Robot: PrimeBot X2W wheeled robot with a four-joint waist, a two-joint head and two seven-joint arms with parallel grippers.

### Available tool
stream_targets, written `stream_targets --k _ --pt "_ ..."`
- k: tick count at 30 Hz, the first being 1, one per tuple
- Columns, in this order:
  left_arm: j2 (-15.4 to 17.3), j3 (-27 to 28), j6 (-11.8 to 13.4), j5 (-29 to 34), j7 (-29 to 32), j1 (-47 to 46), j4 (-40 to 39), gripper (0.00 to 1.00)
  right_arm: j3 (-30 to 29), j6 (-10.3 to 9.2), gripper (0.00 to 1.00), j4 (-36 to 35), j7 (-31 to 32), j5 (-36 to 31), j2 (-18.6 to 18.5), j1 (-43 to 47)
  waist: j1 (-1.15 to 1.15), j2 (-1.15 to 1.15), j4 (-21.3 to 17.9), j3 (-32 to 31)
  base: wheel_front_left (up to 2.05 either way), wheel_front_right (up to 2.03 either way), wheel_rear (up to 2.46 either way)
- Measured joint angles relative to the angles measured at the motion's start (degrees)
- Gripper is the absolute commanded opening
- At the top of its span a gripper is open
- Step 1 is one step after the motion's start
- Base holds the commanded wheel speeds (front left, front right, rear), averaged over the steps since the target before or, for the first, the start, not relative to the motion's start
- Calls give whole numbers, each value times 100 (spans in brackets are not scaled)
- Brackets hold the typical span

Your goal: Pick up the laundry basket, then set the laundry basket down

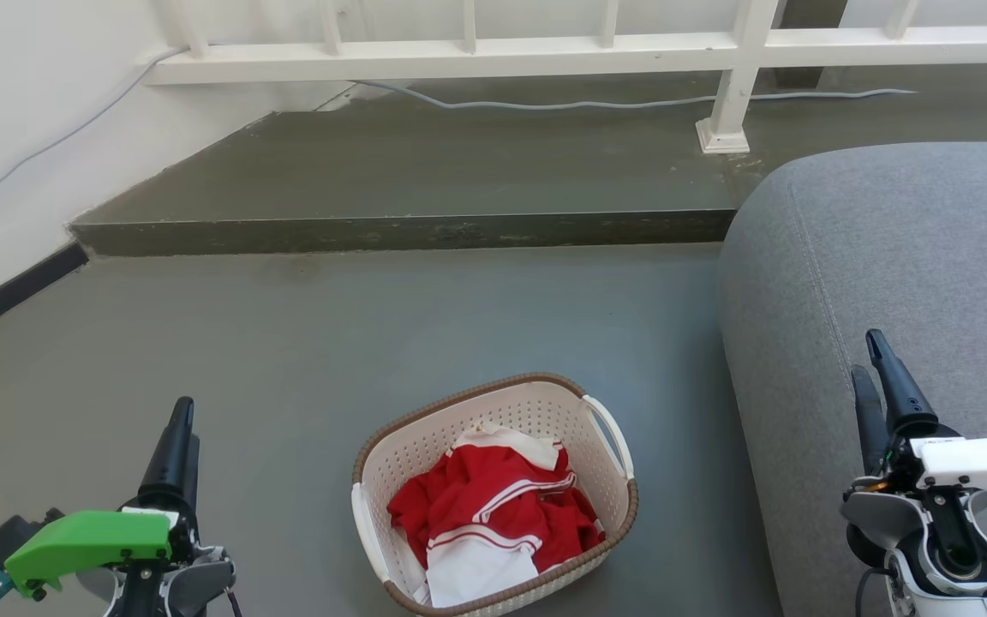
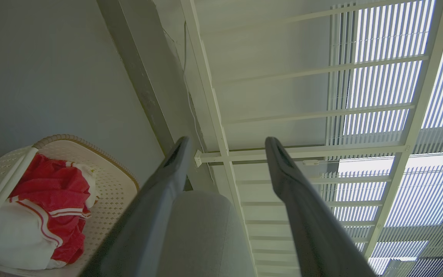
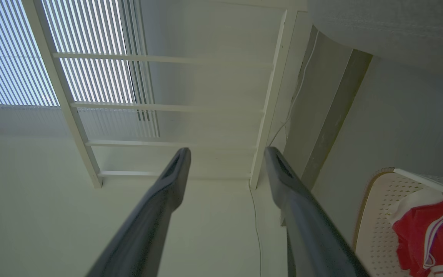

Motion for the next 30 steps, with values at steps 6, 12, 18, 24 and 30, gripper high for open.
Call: stream_targets --k 6,12,18,24,30 --pt "71 -115 0 356 -104 -4 -67 100 201 0 100 -42 -120 -336 -107 -2 0 0 0 7 0 0 0" --pt "165 -245 0 780 -220 -12 -81 100 463 1 100 -82 -245 -820 -235 -9 0 0 -3 16 0 0 0" --pt "179 -220 0 1447 -337 -39 -182 100 665 2 100 -98 -386 -1328 -345 -31 0 0 -12 28 0 0 0" --pt "181 -233 0 2060 -456 -59 -296 100 768 0 100 -113 -493 -1811 -409 -81 0 0 -27 40 0 0 0" --pt "182 -323 29 2666 -588 -59 -358 100 836 -57 100 -231 -631 -2439 -457 -172 0 0 -47 52 0 0 0"
